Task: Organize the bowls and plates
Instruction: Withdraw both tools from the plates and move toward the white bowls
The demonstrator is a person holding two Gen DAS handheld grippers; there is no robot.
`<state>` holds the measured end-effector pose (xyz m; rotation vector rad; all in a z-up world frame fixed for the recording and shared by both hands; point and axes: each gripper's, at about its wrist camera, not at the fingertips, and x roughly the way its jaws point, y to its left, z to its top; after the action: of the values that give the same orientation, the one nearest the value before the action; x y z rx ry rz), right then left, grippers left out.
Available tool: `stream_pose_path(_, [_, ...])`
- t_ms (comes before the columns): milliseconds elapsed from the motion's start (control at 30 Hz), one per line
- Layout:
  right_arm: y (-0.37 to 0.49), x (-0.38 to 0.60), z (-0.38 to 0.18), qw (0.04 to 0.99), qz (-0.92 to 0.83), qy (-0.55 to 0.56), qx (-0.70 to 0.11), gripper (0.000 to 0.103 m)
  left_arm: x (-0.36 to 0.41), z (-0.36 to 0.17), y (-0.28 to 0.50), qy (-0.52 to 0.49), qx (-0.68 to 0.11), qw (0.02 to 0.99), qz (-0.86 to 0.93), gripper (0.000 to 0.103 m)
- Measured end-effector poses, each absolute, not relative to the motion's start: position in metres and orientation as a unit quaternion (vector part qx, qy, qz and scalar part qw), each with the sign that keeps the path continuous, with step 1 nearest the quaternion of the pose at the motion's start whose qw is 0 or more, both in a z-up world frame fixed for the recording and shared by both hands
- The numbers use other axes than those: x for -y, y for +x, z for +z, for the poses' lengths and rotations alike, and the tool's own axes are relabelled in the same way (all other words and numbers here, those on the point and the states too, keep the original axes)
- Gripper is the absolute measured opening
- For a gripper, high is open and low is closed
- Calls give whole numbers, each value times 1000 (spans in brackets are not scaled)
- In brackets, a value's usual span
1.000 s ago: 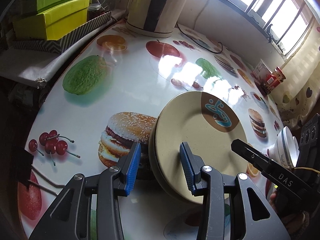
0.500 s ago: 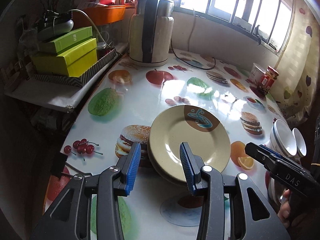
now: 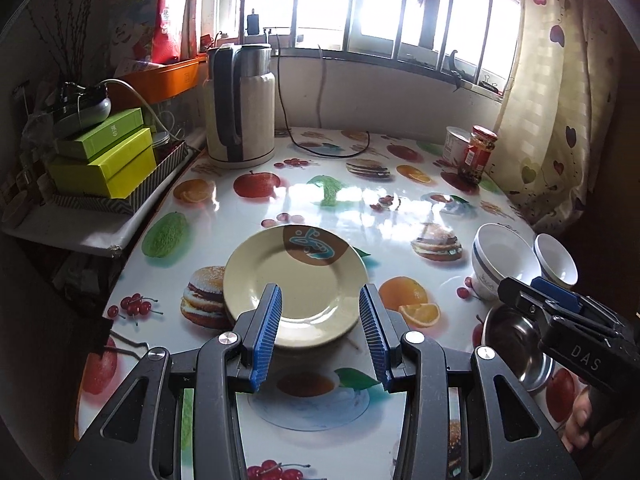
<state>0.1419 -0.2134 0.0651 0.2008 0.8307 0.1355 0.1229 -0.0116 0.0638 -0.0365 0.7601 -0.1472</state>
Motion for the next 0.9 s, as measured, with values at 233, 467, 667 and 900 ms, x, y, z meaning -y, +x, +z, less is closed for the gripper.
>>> stream_pose_path(233, [117,246,71,915,33,100,-390,60,40,64,118,-13,-371,923,-101,42])
stream_pose_path(467, [101,283,73,918,-6,115,-380,60,70,63,119,1,-370,920,-125,42])
stream_pose_path(667, [95,310,74,917,-30,134,-375,60,92,63,124,1,-374,915,-154,42])
stream_pose_path(900, [91,333,70,915,-52,147,-372,60,114,58,137,-12,-383,904,-189,42])
